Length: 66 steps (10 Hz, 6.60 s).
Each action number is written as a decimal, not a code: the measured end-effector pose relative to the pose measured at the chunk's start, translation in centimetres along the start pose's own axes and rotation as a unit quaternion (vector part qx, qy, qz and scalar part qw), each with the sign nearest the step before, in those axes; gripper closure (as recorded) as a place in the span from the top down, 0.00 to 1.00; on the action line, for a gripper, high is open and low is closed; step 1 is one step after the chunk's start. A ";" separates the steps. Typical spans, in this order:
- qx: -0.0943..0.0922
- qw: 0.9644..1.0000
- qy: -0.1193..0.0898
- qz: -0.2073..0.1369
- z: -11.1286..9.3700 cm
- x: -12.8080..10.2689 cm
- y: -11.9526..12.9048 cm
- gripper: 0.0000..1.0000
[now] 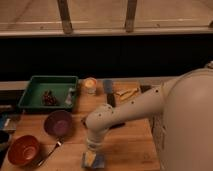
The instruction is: Wipe purple bowl with sponge
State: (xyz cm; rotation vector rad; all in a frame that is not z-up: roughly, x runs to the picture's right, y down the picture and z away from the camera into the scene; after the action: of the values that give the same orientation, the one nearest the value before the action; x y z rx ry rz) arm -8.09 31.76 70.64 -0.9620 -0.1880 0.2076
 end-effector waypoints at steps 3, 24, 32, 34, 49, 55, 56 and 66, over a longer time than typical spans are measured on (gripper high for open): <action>0.020 1.000 -0.018 -0.002 -2.9 0.2 -0.9 0.00; 0.121 0.979 -0.141 -0.081 -18.3 -11.5 -7.5 0.00; 0.050 0.988 -0.099 -0.104 -11.1 -16.6 -15.8 0.00; 0.051 0.985 -0.112 -0.119 -10.7 -18.0 -15.6 0.00; 0.031 0.964 -0.227 -0.133 -5.3 -22.5 -13.8 0.00; 0.019 0.966 -0.220 -0.131 -4.8 -21.5 -13.2 0.00; 0.016 0.967 -0.217 -0.130 -4.7 -21.0 -13.3 0.00; -0.003 0.958 -0.225 -0.175 -2.7 -25.9 -16.1 0.00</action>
State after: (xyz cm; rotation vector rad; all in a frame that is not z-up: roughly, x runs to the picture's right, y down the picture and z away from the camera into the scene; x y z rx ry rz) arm -30.88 14.08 80.73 -0.8613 -0.7727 0.0962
